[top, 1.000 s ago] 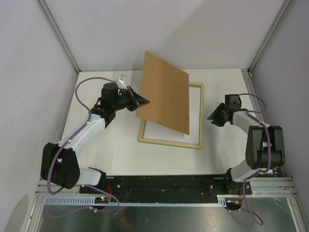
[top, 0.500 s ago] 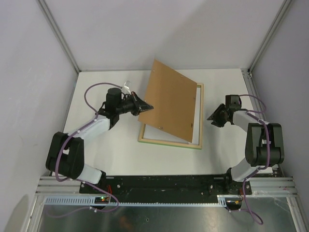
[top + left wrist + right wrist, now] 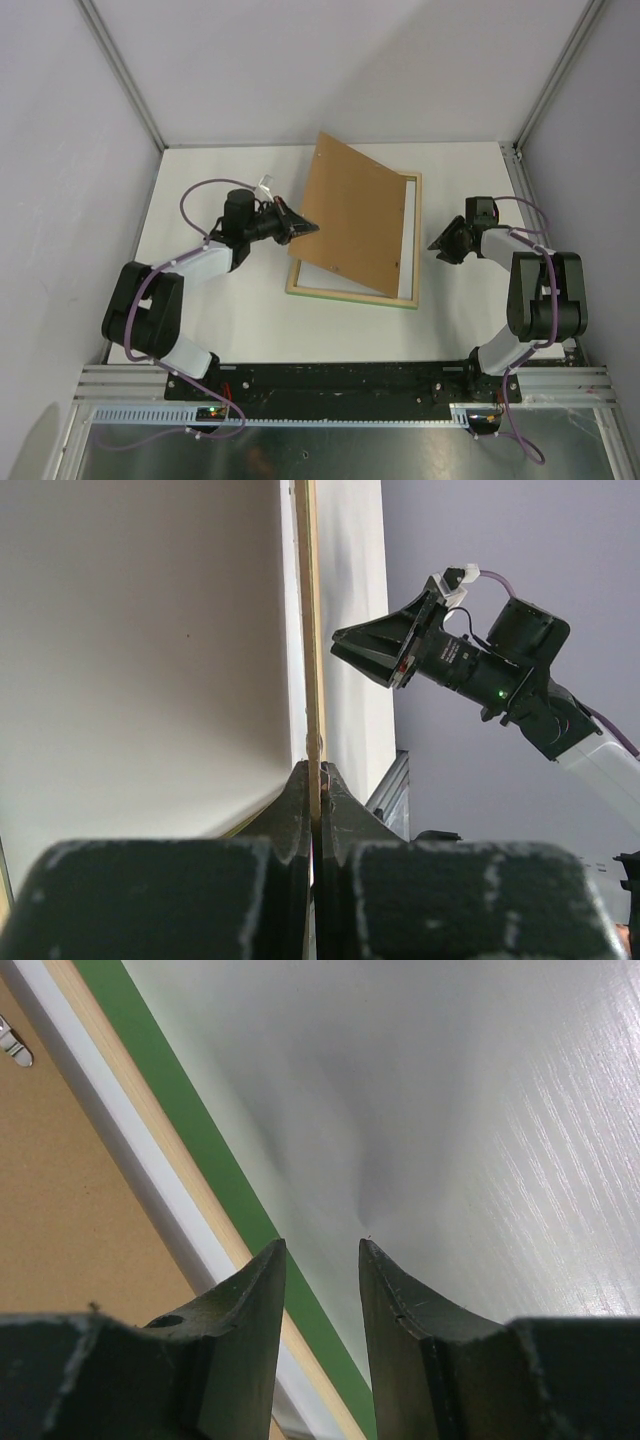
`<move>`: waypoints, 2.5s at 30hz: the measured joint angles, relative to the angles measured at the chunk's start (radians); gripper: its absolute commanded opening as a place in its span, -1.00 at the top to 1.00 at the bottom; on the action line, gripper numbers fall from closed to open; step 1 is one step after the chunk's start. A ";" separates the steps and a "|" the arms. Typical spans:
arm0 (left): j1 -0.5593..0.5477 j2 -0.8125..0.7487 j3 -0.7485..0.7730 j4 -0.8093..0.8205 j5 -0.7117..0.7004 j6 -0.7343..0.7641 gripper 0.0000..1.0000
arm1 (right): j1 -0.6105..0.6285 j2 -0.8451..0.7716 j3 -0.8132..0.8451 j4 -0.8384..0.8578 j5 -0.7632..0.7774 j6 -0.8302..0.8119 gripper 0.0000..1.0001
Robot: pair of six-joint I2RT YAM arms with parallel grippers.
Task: Put the photo into the frame
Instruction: Place the backboard on the frame body.
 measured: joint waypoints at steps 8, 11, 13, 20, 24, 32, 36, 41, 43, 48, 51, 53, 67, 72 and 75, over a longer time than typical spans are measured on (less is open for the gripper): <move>0.001 0.019 -0.027 0.059 0.001 -0.015 1.00 | 0.006 0.010 0.002 0.003 -0.003 0.000 0.20; 0.001 0.035 -0.032 0.082 0.007 -0.017 1.00 | 0.007 0.019 0.002 0.004 -0.008 0.000 0.20; 0.000 0.042 -0.039 0.097 0.008 -0.019 1.00 | 0.010 0.021 0.002 0.004 -0.010 0.000 0.20; -0.005 0.063 -0.055 0.148 0.014 -0.032 1.00 | 0.013 0.024 0.003 0.013 -0.012 0.000 0.20; -0.013 0.078 -0.068 0.185 0.014 -0.043 1.00 | 0.019 0.035 0.004 0.019 -0.014 0.001 0.20; -0.035 0.109 -0.089 0.257 0.010 -0.066 1.00 | 0.052 0.040 0.005 0.032 -0.016 0.001 0.21; -0.047 0.114 -0.117 0.301 -0.010 -0.082 1.00 | 0.053 0.042 0.005 0.035 -0.016 0.002 0.21; -0.055 0.114 -0.151 0.355 -0.029 -0.098 1.00 | 0.056 0.045 0.008 0.040 -0.015 0.002 0.21; -0.057 0.114 -0.162 0.368 -0.036 -0.102 1.00 | 0.059 0.047 0.010 0.041 -0.014 0.002 0.21; -0.058 0.114 -0.170 0.389 -0.039 -0.102 1.00 | 0.063 0.047 0.011 0.042 -0.010 0.002 0.21; -0.058 0.114 -0.170 0.393 -0.039 -0.101 1.00 | 0.063 0.047 0.011 0.042 -0.009 0.002 0.21; -0.058 0.114 -0.170 0.394 -0.039 -0.101 1.00 | 0.064 0.047 0.011 0.042 -0.008 0.001 0.21; -0.060 0.114 -0.170 0.406 -0.043 -0.090 1.00 | 0.066 0.047 0.011 0.042 -0.006 0.000 0.22; -0.061 0.114 -0.170 0.430 -0.056 -0.082 1.00 | 0.070 0.047 0.011 0.042 -0.006 0.000 0.22; -0.063 0.117 -0.169 0.453 -0.066 -0.069 1.00 | 0.074 0.047 0.011 0.042 -0.007 0.000 0.22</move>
